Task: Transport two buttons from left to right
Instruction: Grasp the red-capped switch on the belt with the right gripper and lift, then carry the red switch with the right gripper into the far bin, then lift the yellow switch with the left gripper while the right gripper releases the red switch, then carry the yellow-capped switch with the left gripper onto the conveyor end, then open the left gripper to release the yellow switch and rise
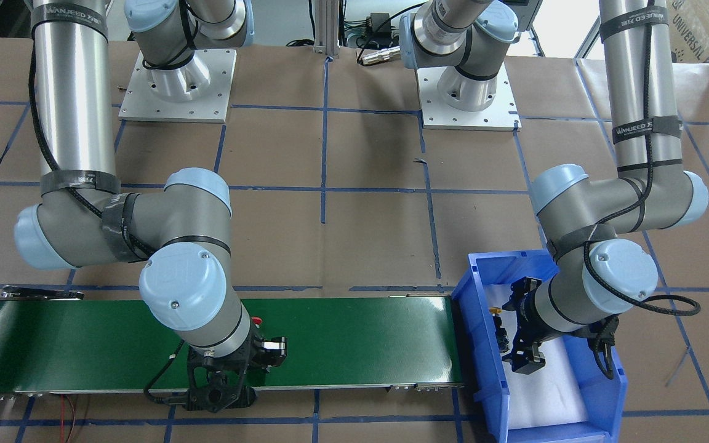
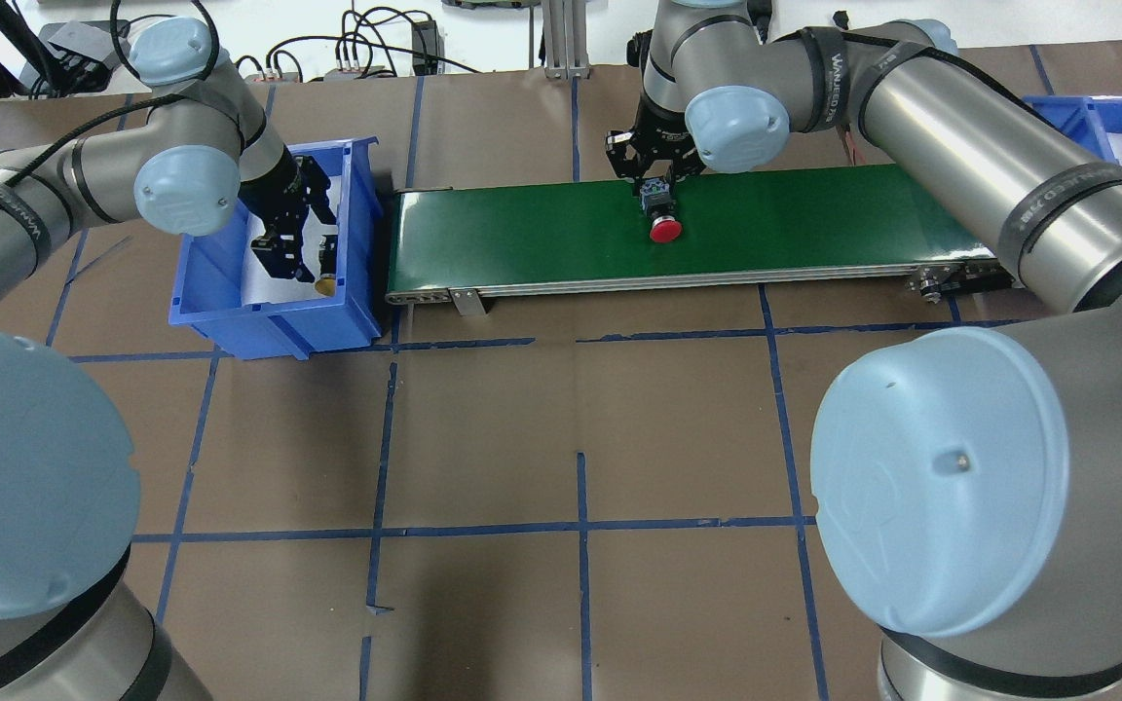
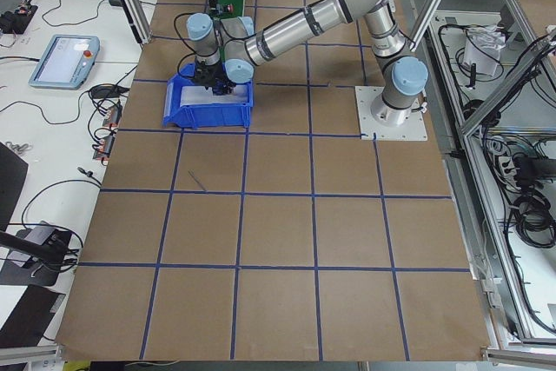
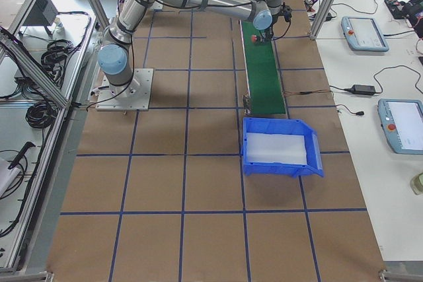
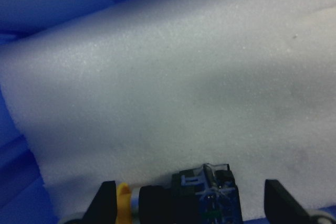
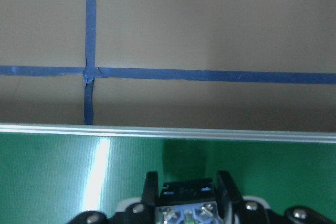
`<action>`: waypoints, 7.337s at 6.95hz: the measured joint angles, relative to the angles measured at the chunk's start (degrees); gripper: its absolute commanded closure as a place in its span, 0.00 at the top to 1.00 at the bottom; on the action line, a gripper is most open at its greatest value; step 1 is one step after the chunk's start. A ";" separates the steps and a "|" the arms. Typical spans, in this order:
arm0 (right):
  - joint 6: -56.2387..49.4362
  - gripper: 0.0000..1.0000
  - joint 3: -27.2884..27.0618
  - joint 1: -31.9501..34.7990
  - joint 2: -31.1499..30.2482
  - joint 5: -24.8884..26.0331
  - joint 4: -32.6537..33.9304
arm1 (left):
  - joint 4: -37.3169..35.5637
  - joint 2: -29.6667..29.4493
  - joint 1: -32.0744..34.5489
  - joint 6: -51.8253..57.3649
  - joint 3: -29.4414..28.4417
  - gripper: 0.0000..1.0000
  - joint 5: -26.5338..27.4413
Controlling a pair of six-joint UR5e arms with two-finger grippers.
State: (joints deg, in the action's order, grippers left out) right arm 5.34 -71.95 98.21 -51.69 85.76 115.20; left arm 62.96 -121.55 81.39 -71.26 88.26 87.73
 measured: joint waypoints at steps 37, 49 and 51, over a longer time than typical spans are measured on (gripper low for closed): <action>-55.85 1.00 11.09 -36.90 -2.90 3.70 -12.79 | 1.67 5.52 15.09 -12.32 -8.44 0.73 2.92; -44.32 1.00 5.47 -14.19 -15.95 9.07 -16.40 | -1.58 1.39 15.05 -9.42 -7.97 1.00 2.38; -44.36 1.00 5.40 -14.19 -15.99 9.07 -16.41 | -1.68 3.16 14.63 1.41 -8.70 1.00 2.48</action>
State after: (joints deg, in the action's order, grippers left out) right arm -39.01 -66.55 84.02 -67.68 94.83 98.79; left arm 61.28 -118.38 96.01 -69.85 79.55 90.21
